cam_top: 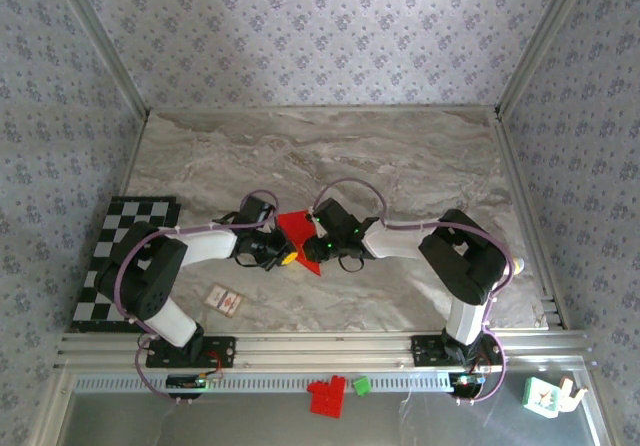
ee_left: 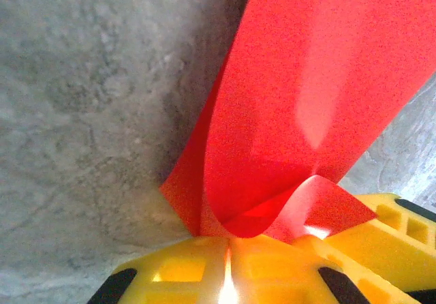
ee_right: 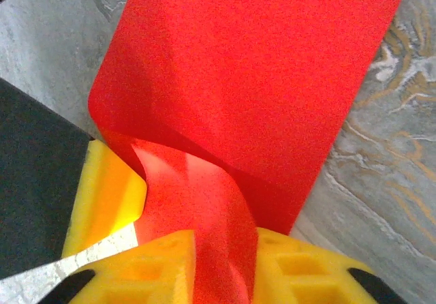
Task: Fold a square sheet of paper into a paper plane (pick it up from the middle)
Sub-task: Third fold the triangle at the center of the table.
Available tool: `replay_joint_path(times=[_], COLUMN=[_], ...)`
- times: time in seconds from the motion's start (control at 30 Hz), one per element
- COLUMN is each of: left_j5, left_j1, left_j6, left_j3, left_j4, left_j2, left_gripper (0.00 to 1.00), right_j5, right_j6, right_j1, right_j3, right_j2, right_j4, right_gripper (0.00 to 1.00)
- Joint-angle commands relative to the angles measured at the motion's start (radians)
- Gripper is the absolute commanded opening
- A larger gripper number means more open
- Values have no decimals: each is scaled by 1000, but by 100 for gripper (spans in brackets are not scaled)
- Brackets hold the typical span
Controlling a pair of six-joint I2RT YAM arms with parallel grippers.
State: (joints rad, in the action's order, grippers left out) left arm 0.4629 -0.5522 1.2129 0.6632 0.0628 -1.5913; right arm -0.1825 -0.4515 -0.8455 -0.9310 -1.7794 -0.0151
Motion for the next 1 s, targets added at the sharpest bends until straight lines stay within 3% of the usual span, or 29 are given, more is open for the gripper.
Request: replay_joint_path(times=[0.0,0.1,0.23,0.4,0.6,0.97], left_j5=[-57,-59,-53,-58,-55,-37], left_j1=[-7,-7,-8,-7,-7,-8], left_j6=[-18,-15,-9,1,14,20], left_j3=[-2,-4,-8,-10,-15,-12], left_j4=[106,105,100,103,85,63], left_j2=[-26,-28,-28,-23,-14,4], left_gripper=[10,10,9,9,9,9], right_j5=[-23,-34,-142,-244,-265,-282], right_j6=[-50,-61,-47,-32,-21,-10], right_j1=[19,25,26,12,-6,-13], right_j3=[-28,-27,10,27,11,-17], right_j2=[70,102,127,111,65,0], right_j4=[-83,-115,-81,-69,-72,-86], right_gripper=[34,37,37,29,19,15])
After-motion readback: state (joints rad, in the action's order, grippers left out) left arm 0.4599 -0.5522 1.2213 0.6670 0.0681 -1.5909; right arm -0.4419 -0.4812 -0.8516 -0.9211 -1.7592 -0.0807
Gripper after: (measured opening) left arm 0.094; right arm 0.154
